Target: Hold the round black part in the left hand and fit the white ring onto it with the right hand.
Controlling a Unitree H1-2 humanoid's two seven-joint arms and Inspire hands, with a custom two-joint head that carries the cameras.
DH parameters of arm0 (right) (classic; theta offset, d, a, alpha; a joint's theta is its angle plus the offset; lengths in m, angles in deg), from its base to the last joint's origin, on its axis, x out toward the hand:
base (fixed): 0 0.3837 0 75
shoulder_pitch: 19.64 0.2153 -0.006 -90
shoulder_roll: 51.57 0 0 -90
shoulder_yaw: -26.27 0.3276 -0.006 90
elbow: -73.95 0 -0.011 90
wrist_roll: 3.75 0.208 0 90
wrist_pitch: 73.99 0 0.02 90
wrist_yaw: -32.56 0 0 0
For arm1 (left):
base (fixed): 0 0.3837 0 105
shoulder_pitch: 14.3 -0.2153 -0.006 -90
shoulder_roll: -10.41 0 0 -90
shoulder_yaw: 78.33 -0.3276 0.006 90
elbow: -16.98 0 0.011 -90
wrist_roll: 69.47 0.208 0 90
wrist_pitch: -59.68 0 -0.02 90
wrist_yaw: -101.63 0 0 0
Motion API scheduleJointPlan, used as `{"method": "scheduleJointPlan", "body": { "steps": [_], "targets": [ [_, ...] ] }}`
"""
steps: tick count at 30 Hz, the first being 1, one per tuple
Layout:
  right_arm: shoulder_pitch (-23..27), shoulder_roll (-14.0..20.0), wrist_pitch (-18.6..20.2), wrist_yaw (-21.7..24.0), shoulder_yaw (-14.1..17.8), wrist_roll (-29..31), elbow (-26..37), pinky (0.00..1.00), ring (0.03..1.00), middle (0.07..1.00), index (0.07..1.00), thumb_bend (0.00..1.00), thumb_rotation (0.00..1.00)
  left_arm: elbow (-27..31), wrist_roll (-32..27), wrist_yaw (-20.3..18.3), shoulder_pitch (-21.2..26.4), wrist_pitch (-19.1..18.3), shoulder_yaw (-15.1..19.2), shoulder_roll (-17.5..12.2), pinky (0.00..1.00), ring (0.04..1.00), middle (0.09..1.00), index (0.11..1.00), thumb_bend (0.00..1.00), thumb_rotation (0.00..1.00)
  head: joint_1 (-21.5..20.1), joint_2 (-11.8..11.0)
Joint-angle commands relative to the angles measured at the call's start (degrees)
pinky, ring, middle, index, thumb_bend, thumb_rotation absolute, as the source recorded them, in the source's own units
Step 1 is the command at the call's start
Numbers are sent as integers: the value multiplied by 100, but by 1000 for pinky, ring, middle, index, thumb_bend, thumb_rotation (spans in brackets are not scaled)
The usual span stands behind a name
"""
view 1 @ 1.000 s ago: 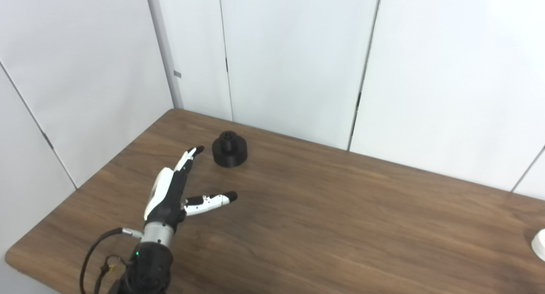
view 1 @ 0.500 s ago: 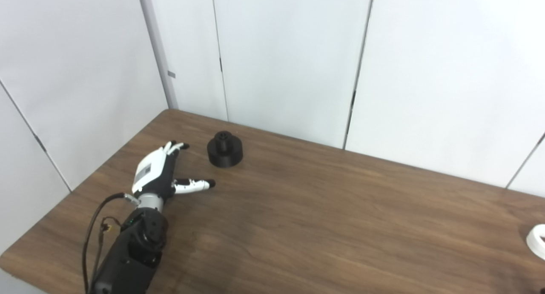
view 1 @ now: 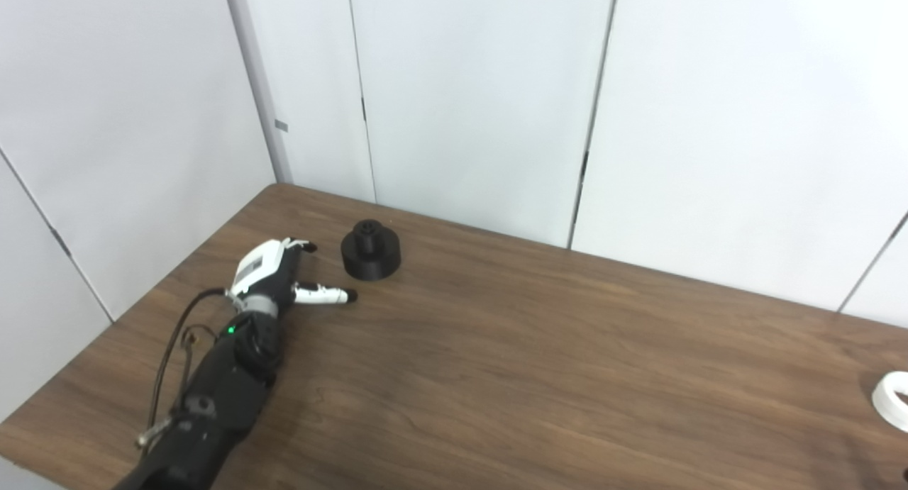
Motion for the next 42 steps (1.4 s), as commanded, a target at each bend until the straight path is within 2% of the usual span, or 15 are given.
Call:
{"method": "scheduleJointPlan", "body": {
  "steps": [1, 8, 12, 19, 27, 35, 42],
  "targets": [
    [-622, -13, -185, 23, -91, -2, 198, 898, 919, 894, 868, 620, 1000, -11, 10, 141, 395, 47, -34, -214, 1000, 1000, 976, 849, 1000, 357, 0, 6],
    [-660, -33, -161, 3, -117, -14, 257, 927, 929, 901, 880, 649, 1000, -419, -66, 146, 726, 109, -198, -241, 1000, 1000, 965, 856, 1000, 411, -34, 15],
    [-679, -26, -176, -5, -129, -51, 272, 939, 936, 906, 888, 667, 1000, -598, -123, 142, 865, 156, -269, -228, 1000, 999, 965, 850, 1000, 382, -51, 22],
    [-713, -54, -117, -31, -130, -64, 351, 937, 931, 903, 895, 691, 1000, -846, -303, -122, 1048, 335, -425, -260, 1000, 1000, 972, 862, 1000, 383, -59, 39],
    [-714, -44, -110, -27, -128, -65, 353, 960, 947, 912, 903, 732, 1000, -792, -444, -274, 1072, 430, -515, -245, 1000, 999, 962, 855, 1000, 360, -36, 47],
    [-716, -43, -116, -29, -121, -62, 352, 966, 944, 916, 910, 745, 1000, -645, -541, -509, 1059, 527, -609, -265, 1000, 1000, 965, 868, 1000, 384, -60, 57],
    [-730, -39, -127, -33, -129, -108, 360, 956, 939, 910, 908, 761, 1000, -610, -549, -575, 1152, 362, -648, -216, 1000, 1000, 975, 875, 1000, 362, -68, 76]
  ]
}}
